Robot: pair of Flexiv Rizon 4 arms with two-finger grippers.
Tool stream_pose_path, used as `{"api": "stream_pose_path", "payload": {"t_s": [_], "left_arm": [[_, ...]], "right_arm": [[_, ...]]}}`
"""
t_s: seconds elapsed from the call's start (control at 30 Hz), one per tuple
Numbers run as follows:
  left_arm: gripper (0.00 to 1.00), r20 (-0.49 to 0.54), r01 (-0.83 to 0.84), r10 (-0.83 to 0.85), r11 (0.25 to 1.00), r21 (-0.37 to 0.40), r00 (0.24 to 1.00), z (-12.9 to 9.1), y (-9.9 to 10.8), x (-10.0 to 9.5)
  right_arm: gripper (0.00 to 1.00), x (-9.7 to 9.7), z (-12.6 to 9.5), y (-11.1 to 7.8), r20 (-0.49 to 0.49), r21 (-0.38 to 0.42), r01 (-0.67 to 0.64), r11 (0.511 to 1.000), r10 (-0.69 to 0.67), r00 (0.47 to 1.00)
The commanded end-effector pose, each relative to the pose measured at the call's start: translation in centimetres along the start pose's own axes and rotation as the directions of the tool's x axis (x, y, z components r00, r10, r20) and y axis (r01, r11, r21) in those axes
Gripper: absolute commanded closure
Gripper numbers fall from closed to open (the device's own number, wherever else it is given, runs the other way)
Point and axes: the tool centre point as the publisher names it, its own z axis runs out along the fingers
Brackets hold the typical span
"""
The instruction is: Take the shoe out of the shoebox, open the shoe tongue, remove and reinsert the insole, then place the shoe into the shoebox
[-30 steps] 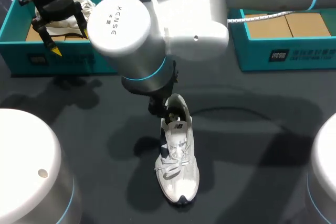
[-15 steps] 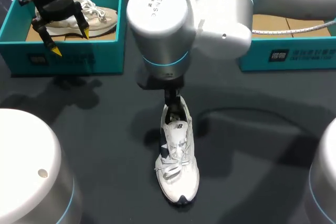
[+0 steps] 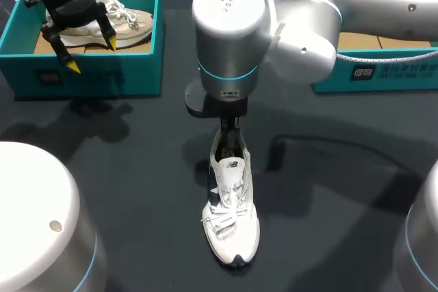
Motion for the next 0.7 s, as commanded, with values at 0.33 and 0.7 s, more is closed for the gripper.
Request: {"api": "stream_pose_path", "payload": {"t_s": [0.33, 0.7], "left_arm": [[0.00, -0.002, -0.001, 0.001, 1.000, -0.001, 1.000, 0.0, 0.0, 0.0], [0.00, -0.002, -0.001, 0.001, 1.000, -0.001, 1.000, 0.0, 0.0, 0.0]], "right_arm": [[0.04, -0.3, 2.7, 0.3, -0.062, 0.001, -0.001, 1.000, 0.001, 0.998], [0.35, 0.0, 3.9, 0.3, -0.096, -0.003, -0.018, 1.000, 0.017, 0.995]]}}
